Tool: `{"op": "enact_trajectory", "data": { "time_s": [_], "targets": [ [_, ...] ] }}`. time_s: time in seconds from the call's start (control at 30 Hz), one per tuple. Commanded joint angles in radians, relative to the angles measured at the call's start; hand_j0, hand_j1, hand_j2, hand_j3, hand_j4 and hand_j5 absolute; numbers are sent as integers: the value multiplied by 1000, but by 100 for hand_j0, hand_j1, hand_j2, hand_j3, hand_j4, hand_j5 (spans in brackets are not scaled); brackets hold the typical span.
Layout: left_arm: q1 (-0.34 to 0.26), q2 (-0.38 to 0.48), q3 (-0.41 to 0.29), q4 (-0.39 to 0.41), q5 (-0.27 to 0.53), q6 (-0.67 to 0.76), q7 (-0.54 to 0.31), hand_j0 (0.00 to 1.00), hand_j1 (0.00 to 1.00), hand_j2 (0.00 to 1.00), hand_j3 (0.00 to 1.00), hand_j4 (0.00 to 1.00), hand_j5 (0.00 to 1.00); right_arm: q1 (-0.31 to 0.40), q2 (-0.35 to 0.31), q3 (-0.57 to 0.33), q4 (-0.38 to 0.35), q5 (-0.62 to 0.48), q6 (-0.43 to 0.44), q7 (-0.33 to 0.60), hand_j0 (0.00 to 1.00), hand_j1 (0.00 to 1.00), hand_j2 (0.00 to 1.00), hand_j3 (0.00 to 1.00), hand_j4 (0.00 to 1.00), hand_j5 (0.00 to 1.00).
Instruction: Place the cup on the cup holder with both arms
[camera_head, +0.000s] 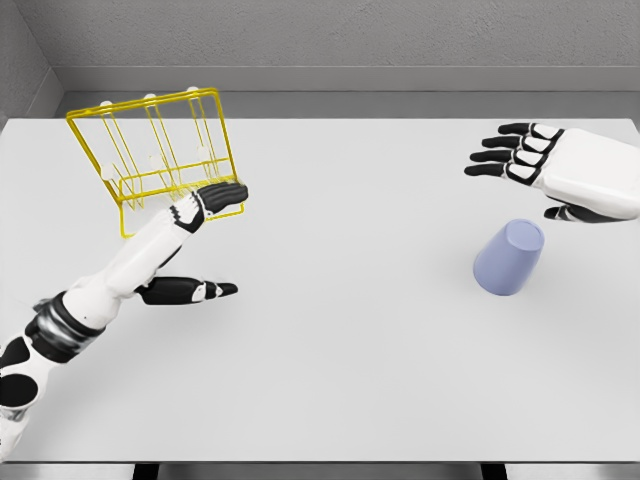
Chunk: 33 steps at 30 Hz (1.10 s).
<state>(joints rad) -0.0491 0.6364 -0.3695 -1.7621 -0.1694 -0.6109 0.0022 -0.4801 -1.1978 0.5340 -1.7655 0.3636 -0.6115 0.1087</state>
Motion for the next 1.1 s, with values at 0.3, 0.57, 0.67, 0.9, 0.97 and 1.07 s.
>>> {"op": "enact_trajectory", "data": {
  "time_s": [0.3, 0.57, 0.67, 0.9, 0.97, 1.07],
  "targets": [
    [2, -38, 37, -13, 22, 0, 2, 100, 100, 100, 100, 100, 100, -97, 4, -3, 9, -46, 1, 368, 100, 100, 100, 100, 100, 100],
    [40, -43, 67, -14, 89, 0, 4, 100, 100, 100, 100, 100, 100, -201, 110, 115, 73, 1, 1, 502, 100, 100, 100, 100, 100, 100],
    [49, -18, 40, -31, 218, 0, 1, 100, 100, 100, 100, 100, 100, -201, 113, 149, 86, 64, 1, 502, 100, 100, 100, 100, 100, 100],
    [31, 65, -117, -37, 340, 0, 1, 100, 100, 100, 100, 100, 100, -202, 139, 181, 124, 130, 1, 502, 100, 100, 100, 100, 100, 100],
    [14, 65, -149, -37, 341, 0, 1, 100, 100, 100, 100, 100, 100, -202, 155, 195, 135, 146, 1, 502, 100, 100, 100, 100, 100, 100],
    [-17, 62, -192, -37, 430, 0, -1, 100, 100, 100, 100, 100, 100, -201, 159, 205, 141, 147, 1, 502, 100, 100, 100, 100, 100, 100]
  ]
}}
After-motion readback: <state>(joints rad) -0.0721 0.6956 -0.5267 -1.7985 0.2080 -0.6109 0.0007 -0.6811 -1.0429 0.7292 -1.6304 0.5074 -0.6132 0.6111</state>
